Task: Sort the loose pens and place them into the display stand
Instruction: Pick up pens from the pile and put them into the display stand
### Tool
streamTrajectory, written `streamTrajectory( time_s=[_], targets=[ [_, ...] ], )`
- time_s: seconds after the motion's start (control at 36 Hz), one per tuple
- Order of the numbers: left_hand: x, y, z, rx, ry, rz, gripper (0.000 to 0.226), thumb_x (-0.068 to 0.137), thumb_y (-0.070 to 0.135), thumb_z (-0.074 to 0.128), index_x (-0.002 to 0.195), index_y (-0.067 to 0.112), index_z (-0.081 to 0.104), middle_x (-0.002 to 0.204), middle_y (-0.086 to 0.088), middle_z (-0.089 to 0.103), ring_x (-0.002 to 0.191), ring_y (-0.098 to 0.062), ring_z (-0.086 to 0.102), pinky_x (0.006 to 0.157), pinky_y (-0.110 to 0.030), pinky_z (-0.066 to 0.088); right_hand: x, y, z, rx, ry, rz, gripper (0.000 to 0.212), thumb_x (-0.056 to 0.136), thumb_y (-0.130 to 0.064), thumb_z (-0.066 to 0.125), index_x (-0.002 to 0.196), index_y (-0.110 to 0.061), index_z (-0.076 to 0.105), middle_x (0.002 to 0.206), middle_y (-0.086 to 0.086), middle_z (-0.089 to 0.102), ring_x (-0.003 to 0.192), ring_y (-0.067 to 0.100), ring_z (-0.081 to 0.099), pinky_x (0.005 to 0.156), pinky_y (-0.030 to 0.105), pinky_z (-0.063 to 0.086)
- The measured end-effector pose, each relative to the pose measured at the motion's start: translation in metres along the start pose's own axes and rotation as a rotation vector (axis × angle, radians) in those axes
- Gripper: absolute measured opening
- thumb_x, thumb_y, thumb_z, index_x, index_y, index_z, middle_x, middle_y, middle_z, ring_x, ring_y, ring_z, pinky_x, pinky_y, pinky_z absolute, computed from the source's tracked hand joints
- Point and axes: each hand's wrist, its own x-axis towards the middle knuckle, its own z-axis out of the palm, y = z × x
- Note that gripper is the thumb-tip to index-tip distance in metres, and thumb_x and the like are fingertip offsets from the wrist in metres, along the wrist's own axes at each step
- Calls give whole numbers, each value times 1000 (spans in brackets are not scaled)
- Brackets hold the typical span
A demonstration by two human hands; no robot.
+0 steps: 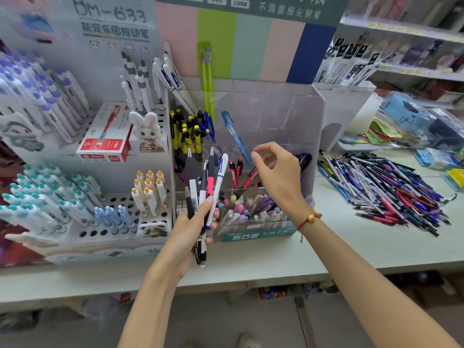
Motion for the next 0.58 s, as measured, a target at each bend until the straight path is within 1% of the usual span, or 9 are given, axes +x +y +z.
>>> streamTrajectory(
  time_s=[0.06, 0.11, 0.17, 0.22, 0.31, 0.39, 0.42, 0.5, 0.58],
  targets=[
    [0, 2, 1, -12, 0, 4, 29, 93, 40, 55, 103, 15, 67, 75, 3, 55, 58, -7, 46, 44, -19, 35, -7, -18, 2, 209, -221, 173, 24, 95, -32, 56, 112, -16, 65, 88, -4, 66, 63, 2, 55, 58, 16, 45],
    [-1, 4, 3, -19, -11, 17, 28, 92, 41, 57, 101, 16, 67, 73, 4, 56, 58, -6, 47, 44, -19, 35, -11, -29, 7, 375, -436, 312, 30, 96, -30, 55, 119, -12, 62, 87, -4, 66, 54, 2, 52, 49, 12, 42],
    [-3, 8, 5, -19, -6, 32, 29, 91, 41, 57, 99, 15, 66, 67, 6, 57, 57, -6, 50, 45, -20, 38, -11, -35, 10, 426, -458, 312, 27, 96, -21, 57, 119, -9, 63, 79, -6, 65, 50, 1, 51, 48, 11, 41],
    [-3, 12, 5, -8, 32, 52, 28, 92, 40, 56, 94, 15, 66, 60, 9, 59, 53, -3, 53, 48, -20, 42, -8, -39, 9, 479, -419, 312, 25, 95, -15, 58, 118, -6, 63, 74, -5, 63, 50, 0, 52, 50, 13, 43],
    [-3, 22, 3, 26, 122, 121, 24, 93, 39, 54, 88, 19, 66, 65, 8, 67, 53, 1, 60, 52, -22, 46, 4, -51, 2, 654, -313, 311, 22, 96, -9, 55, 116, -2, 60, 78, -3, 64, 58, 0, 58, 53, 13, 46],
    [-2, 30, -4, 59, 199, 191, 21, 93, 40, 53, 91, 24, 66, 78, 5, 71, 57, 4, 63, 48, -10, 48, 27, -67, -3, 766, -22, 217, 15, 97, -8, 52, 109, -2, 58, 82, 1, 64, 66, 4, 63, 62, 16, 51],
    [-2, 32, -6, 59, 213, 200, 20, 93, 41, 54, 90, 26, 66, 80, 6, 70, 57, 4, 62, 48, -10, 47, 36, -74, -5, 798, 78, 169, 11, 97, -7, 52, 105, -3, 57, 82, 1, 63, 66, 5, 63, 64, 17, 52],
    [-1, 39, -11, 28, 228, 209, 18, 91, 41, 56, 87, 26, 65, 71, 9, 66, 52, 0, 55, 48, -20, 44, 64, -97, -3, 840, 294, 23, 4, 97, -4, 51, 100, -6, 53, 83, 5, 62, 68, 11, 63, 66, 19, 52],
    [-1, 44, -13, -7, 205, 198, 19, 89, 42, 58, 92, 25, 66, 68, 11, 65, 56, -5, 52, 51, -23, 39, 88, -114, 8, 749, 393, -114, 8, 96, -3, 51, 104, -2, 53, 86, 3, 61, 77, 20, 64, 69, 22, 55]
  ],
)
